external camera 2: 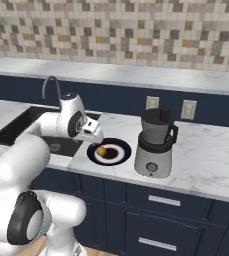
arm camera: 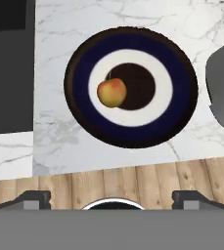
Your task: Pick the two apples from the fridge and place them on the plate next to the blender to make a fruit smoothie.
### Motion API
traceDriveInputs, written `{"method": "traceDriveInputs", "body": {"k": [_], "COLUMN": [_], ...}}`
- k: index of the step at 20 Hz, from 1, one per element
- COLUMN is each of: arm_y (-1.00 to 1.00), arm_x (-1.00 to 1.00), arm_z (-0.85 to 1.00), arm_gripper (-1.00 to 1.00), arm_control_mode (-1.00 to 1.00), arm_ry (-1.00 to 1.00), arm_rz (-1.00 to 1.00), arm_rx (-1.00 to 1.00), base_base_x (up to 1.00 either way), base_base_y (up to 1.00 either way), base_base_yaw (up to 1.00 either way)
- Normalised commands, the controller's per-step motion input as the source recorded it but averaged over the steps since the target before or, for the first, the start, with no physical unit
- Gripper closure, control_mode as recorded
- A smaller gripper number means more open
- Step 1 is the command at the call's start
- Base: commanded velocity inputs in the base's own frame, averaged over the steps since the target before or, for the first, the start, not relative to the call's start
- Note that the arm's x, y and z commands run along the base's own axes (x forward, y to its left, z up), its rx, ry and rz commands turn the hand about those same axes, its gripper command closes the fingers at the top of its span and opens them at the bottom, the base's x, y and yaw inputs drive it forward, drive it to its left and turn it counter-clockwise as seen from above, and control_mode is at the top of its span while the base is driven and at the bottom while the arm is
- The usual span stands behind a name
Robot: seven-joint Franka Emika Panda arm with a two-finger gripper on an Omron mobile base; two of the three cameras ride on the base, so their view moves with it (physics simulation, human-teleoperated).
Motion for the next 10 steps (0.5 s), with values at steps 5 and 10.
{"method": "traceDriveInputs", "body": {"k": [5,10], "arm_y": [0.34,0.10], "arm_x": [-0.89,-0.44], "arm_z": [0.73,0.03], "arm_gripper": [-1.00,-1.00], "arm_control_mode": [-1.00,1.00], "arm_ry": [-0.01,-0.11], "arm_rz": [0.00,-0.05], "arm_rx": [0.00,0.05], "base_base_x": [0.00,-0.30], "base_base_y": [0.00,0.03], "base_base_yaw": [0.00,-0.31]}}
